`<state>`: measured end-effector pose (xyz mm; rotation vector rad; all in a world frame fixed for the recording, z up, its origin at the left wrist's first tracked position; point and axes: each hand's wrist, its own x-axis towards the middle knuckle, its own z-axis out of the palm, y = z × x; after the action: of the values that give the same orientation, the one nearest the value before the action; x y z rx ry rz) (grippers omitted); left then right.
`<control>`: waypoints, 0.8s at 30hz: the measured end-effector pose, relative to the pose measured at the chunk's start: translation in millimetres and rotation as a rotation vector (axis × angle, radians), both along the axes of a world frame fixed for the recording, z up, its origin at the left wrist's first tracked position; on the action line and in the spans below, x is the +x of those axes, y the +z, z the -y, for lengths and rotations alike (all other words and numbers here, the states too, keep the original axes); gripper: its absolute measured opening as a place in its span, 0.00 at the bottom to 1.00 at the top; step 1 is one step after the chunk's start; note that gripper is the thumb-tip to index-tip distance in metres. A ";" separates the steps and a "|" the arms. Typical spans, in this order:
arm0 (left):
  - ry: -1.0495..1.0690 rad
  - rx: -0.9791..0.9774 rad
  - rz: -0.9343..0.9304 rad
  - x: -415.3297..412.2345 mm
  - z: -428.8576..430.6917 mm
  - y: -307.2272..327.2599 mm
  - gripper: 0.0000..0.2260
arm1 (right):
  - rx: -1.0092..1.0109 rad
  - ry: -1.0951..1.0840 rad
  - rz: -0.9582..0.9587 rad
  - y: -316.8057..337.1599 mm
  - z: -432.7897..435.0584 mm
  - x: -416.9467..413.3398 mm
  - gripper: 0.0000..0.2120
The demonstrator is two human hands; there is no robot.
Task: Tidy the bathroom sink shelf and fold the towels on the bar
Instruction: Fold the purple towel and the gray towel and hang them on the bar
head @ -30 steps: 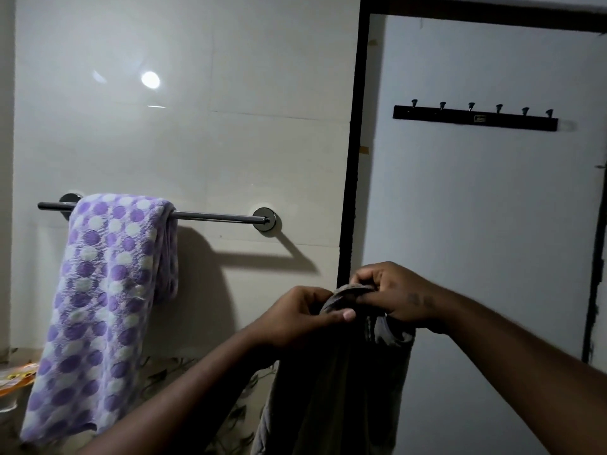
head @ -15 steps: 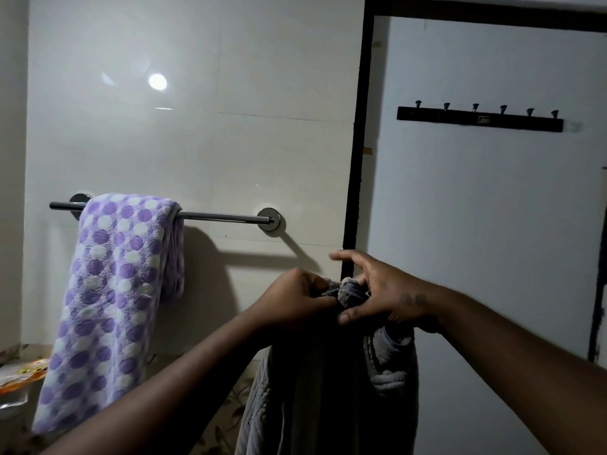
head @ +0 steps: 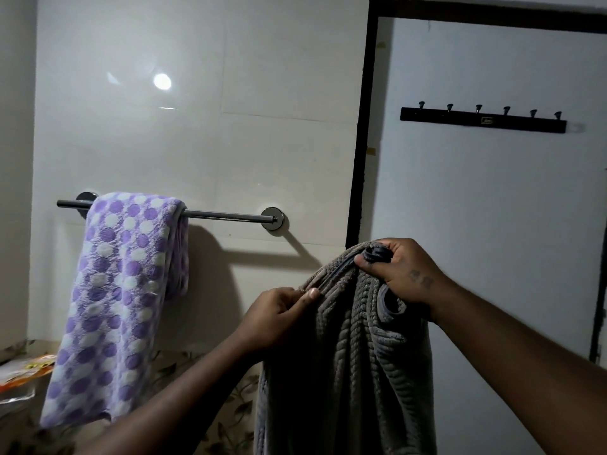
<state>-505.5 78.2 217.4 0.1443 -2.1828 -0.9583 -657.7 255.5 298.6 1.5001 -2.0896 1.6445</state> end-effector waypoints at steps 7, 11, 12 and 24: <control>0.068 -0.197 0.070 7.6 13.8 -13.0 0.25 | -0.118 -0.199 0.076 6.6 -8.8 -19.0 0.06; 0.169 -0.323 0.027 13.8 17.9 -13.7 0.17 | -0.079 -0.302 0.032 3.6 -16.0 -26.2 0.06; 0.203 -0.339 0.011 14.0 17.3 -11.8 0.14 | -0.005 -0.351 -0.044 2.6 -16.7 -25.2 0.06; 0.227 -0.575 0.116 0.7 -23.7 31.7 0.10 | 0.393 0.120 -0.215 -26.9 16.0 31.8 0.34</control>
<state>-504.9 101.9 249.1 0.1690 -2.3944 -0.1816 -625.9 239.5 271.7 1.8490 -2.3314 1.0787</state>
